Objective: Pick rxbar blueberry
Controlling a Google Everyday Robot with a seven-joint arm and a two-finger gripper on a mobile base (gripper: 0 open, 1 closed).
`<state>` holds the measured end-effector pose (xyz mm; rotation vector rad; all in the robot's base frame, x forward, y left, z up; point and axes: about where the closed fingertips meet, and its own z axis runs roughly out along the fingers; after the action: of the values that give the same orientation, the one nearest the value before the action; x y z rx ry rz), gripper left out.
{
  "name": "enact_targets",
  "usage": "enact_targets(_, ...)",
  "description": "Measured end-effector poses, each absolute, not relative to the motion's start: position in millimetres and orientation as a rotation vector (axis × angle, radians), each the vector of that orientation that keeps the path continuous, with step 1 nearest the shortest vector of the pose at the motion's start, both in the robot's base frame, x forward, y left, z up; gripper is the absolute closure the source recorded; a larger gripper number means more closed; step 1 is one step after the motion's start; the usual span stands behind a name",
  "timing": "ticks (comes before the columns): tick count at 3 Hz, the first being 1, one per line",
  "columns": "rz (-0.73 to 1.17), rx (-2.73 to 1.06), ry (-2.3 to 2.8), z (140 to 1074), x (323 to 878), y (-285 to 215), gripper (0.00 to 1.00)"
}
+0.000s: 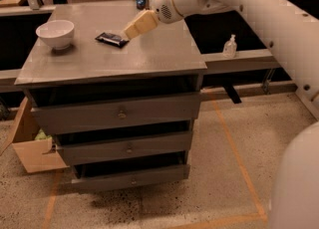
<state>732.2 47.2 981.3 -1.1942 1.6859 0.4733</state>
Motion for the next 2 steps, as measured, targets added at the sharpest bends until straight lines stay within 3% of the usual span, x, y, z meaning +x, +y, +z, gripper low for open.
enact_targets(2,0.543,-1.122,1.720,960,739,60,0.00)
